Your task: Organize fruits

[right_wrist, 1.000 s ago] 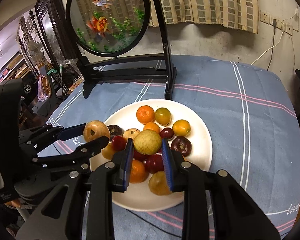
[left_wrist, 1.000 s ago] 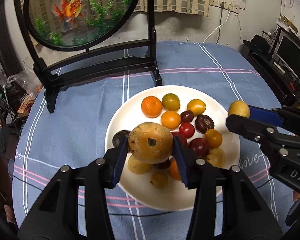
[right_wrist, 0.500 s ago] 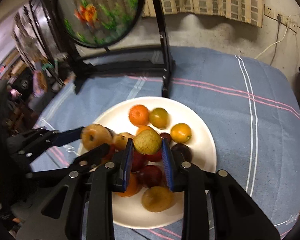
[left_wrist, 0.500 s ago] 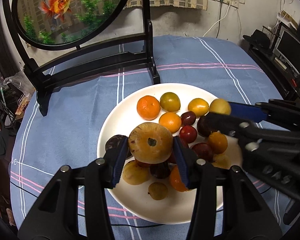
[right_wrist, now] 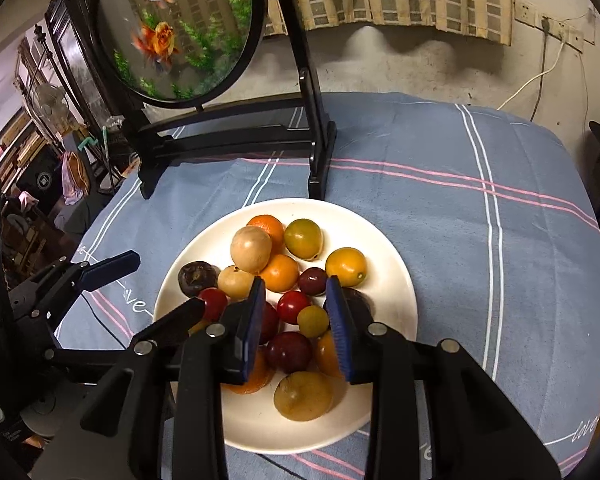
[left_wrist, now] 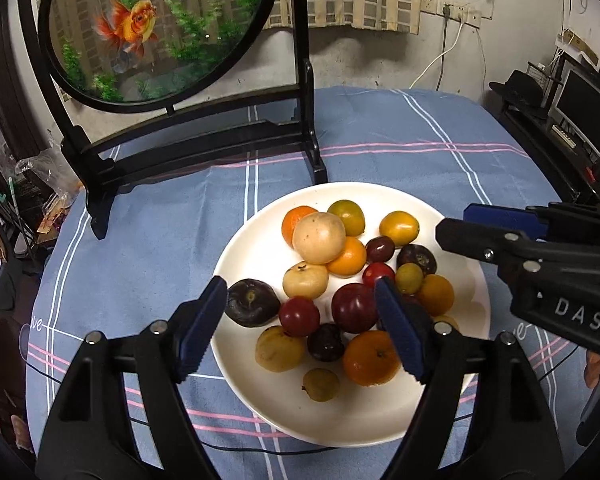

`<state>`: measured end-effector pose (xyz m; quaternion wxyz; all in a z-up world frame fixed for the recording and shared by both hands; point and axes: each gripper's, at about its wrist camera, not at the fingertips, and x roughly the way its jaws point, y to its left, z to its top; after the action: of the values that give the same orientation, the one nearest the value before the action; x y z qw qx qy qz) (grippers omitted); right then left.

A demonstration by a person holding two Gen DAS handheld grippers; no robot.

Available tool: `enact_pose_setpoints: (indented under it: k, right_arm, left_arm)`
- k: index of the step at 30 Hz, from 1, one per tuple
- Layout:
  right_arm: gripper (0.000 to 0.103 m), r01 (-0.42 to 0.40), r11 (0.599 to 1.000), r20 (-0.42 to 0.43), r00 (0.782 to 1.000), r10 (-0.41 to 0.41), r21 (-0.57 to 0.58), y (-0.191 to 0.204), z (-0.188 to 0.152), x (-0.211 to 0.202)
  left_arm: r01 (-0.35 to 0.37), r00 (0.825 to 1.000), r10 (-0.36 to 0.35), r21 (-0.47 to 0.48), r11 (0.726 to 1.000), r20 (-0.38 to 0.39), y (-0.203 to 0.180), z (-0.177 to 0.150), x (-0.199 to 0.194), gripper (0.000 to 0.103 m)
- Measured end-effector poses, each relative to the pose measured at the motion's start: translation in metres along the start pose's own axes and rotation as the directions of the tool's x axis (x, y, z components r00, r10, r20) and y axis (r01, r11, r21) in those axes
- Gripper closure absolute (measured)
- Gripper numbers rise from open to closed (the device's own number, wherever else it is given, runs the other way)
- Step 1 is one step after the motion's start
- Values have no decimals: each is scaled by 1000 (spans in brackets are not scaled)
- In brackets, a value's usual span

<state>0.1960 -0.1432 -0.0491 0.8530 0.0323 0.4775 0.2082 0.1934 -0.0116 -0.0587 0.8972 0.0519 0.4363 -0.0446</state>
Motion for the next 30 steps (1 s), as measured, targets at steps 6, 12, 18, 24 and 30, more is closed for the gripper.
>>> enact_pose_setpoints:
  k: [6,12,18,24,30]
  right_arm:
    - [71,-16,1000,51,999,15,13,2,-9,-32]
    - [71,-32,998,125,992,25,56,1,-31,-75]
    - [71,-27,997,143,990,17,66,9,-58,-104]
    - [71,-30,997,156,988,19,69,19,-80,-125]
    - [71,-29,996,151,988,16,80,24,-97,-135]
  left_arm:
    - [7,998,-8,15,1000,58,-1,2,-30,16]
    - [-19,983,15,22,1000,181,-2,2,-77,4]
    - [-6,969,7,-6,1000,245,0,0,-116,3]
    - [-1,952,-3,12,1000,305,-6,-7,-149,3]
    - [34,950,-14,-61,998,312,-2,-15,-169,3]
